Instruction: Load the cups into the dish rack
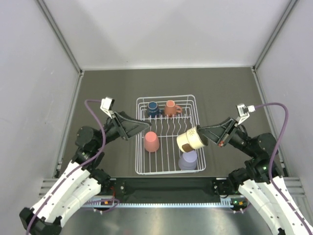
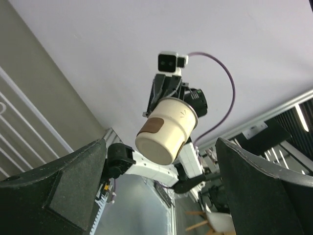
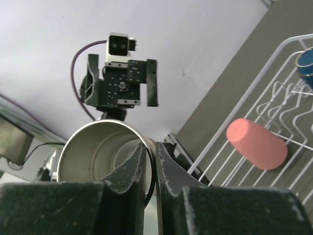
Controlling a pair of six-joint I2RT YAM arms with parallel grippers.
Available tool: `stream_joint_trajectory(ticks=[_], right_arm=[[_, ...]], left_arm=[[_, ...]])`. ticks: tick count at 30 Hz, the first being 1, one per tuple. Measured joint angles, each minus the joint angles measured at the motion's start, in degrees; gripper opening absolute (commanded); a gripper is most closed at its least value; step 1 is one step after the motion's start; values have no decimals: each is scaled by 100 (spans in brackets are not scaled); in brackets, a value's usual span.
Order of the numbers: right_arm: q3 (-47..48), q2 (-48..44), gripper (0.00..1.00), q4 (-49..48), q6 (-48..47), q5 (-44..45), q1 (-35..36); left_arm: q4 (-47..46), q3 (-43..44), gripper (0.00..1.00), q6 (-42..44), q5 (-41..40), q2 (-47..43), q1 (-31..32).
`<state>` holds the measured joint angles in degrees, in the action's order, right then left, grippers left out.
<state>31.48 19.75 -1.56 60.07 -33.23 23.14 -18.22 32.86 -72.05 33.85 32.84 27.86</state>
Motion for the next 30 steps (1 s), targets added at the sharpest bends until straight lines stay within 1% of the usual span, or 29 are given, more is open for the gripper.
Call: stream_joint_trajectory(ticks=[2,6,11,14,21,25,30], right_arm=[[0,63,0,-227,107,-140,0],[-4,118,0,-614,317,-297,0],[-334,160,0,-1626,874,-361,0],[-562,210,0,-2037,1182,-367,0],[-678,243,0,-2437,1523,-354,0],[-752,236,0,-2638,1624,-330,0],[-863,155,0,-2590,1648,-258,0]], left_arm=[[-343,-9,99,37,-50,223,319],[-977,-9,98,328,-315,684,1209],[-1829,-9,94,647,-570,1449,2114],[-2039,-9,94,885,-732,1775,2455],[-2218,195,95,1532,-1147,2068,3220],[-2507,299,94,1681,-1290,2321,3467],[-2669,356,93,1740,-1403,2669,3681]])
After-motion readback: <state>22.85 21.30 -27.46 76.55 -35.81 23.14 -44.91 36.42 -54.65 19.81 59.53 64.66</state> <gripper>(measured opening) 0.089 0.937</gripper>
